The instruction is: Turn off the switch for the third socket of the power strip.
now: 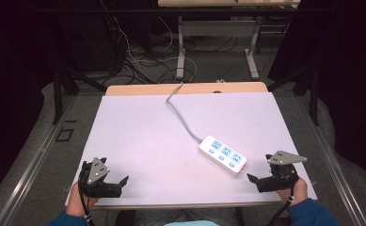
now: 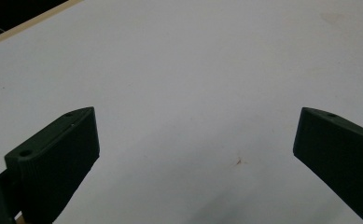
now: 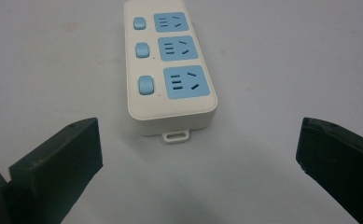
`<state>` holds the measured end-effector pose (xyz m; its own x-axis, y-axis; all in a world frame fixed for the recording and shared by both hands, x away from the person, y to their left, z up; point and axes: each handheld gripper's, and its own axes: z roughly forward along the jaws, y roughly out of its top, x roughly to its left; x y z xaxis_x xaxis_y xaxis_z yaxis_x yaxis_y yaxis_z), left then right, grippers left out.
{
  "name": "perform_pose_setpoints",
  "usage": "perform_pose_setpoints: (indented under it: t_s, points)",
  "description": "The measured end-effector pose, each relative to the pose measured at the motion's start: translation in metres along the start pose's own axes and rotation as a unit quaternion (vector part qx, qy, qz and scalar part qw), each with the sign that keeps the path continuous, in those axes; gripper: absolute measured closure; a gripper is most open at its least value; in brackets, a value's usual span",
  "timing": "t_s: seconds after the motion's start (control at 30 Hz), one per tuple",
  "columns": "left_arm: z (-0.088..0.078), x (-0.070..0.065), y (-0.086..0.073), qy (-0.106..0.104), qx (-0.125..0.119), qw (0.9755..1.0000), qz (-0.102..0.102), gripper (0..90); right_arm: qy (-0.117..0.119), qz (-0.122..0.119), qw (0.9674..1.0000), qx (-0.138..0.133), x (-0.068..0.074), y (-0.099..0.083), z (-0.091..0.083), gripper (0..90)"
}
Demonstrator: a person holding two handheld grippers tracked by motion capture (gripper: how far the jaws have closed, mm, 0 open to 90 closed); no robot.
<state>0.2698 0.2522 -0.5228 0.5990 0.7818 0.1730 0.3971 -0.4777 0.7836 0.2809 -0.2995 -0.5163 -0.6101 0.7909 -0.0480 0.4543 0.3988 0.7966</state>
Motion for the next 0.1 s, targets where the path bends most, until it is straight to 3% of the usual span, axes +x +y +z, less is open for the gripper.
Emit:
perform_pose_setpoints:
  t_s: [0.1]
  points:
    - [0.0,0.0005,0.0005,0.0,0.002,1.0,0.0,0.3,0.003,-0.002,1.0,-0.002,-0.0004,0.0,0.0002,0.0]
